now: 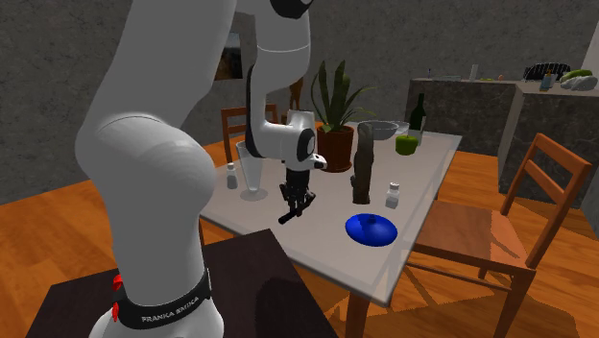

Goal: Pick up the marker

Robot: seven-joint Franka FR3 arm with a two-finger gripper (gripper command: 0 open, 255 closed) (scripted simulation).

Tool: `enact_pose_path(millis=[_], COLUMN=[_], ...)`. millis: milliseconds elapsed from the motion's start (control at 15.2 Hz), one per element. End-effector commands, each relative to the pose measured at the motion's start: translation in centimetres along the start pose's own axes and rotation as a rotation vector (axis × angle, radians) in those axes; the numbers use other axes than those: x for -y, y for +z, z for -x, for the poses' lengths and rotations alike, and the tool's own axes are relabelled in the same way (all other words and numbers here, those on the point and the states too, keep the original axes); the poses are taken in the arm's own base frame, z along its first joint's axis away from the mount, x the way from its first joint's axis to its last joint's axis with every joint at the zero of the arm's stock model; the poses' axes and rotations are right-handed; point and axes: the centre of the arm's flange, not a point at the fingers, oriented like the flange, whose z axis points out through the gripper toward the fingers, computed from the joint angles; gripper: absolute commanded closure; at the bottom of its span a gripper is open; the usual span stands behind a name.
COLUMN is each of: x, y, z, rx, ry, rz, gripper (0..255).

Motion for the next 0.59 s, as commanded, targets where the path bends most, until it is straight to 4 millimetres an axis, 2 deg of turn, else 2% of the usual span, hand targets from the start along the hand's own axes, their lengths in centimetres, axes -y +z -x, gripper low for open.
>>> enact_pose_path(millis=[0, 528], x=[0.0, 0.2], y=[-1.0, -5.2], z=[0.0, 0.1], rx=[0.000, 0.000], ry=[0.000, 0.000], rz=[0.000, 0.000], gripper=[255, 255])
